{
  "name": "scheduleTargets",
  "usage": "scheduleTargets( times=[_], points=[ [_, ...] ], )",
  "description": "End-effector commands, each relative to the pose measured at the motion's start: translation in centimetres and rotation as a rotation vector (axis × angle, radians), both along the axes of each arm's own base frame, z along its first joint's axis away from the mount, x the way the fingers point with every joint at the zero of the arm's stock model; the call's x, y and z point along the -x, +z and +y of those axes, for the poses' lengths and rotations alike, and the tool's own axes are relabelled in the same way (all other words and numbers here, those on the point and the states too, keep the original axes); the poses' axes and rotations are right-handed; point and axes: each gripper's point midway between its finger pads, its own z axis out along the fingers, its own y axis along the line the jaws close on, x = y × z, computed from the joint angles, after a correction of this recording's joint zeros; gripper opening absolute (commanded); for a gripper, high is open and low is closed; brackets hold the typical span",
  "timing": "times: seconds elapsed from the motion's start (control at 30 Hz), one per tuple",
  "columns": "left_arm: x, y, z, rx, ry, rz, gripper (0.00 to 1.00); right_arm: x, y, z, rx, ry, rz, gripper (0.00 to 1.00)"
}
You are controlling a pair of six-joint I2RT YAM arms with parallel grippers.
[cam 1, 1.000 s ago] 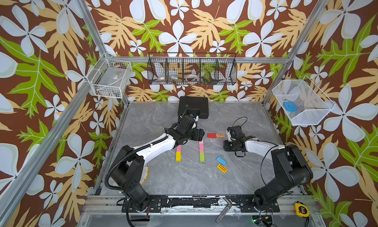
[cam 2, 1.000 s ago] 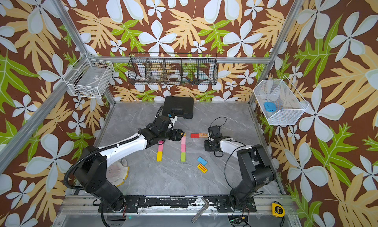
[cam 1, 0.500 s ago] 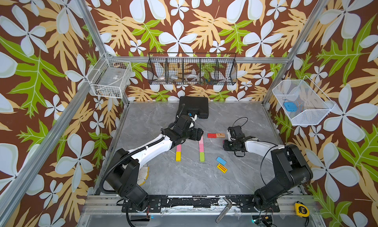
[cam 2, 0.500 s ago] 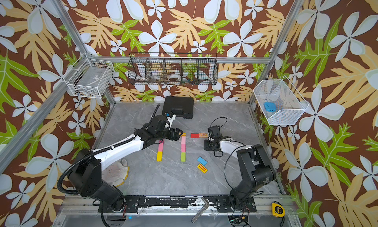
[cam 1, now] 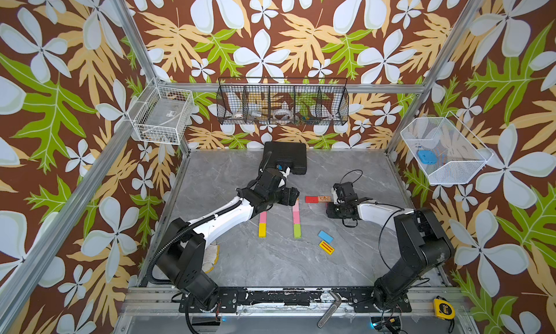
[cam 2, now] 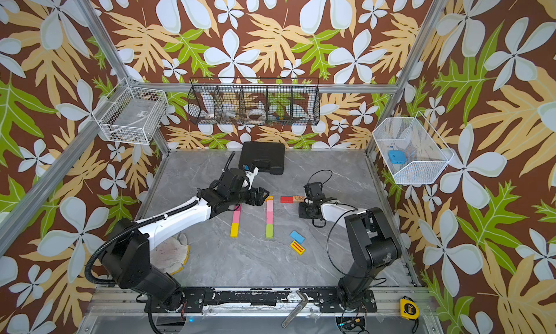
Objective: Assemble the number 7 with building blocks
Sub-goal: Assemble the building block at the center of the board.
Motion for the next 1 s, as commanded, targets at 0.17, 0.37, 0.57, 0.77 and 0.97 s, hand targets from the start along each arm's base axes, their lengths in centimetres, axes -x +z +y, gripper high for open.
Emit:
scheduleTargets(
  times=[0.17, 0.37, 0.57, 0.77, 0.97],
  points=[
    [-0.2, 0.5, 0.0, 0.01, -0.001, -0.01, 0.82, 2.7, 1.1, -0.8, 0.029, 0.042, 0.022, 0.45],
    [0.0, 0.8, -0.3, 0.024, -0.018, -0.011, 0.83, 6.3, 2.5, 0.1, -0.042, 0.153, 0.021, 0.52],
    [0.2, 1.3, -0.5, 0.041, -0.031, -0.019, 0.84, 7.9, 2.8, 2.2, -0.102, 0.26, 0.01, 0.55],
    [0.3, 1.4, -0.5, 0.048, -0.035, -0.019, 0.84, 8.6, 1.7, 4.2, -0.049, 0.355, 0.022, 0.55],
    [0.3, 1.7, -0.5, 0.051, -0.033, -0.025, 0.84, 9.6, 1.2, 4.8, -0.023, 0.402, 0.027, 0.54]
  ],
)
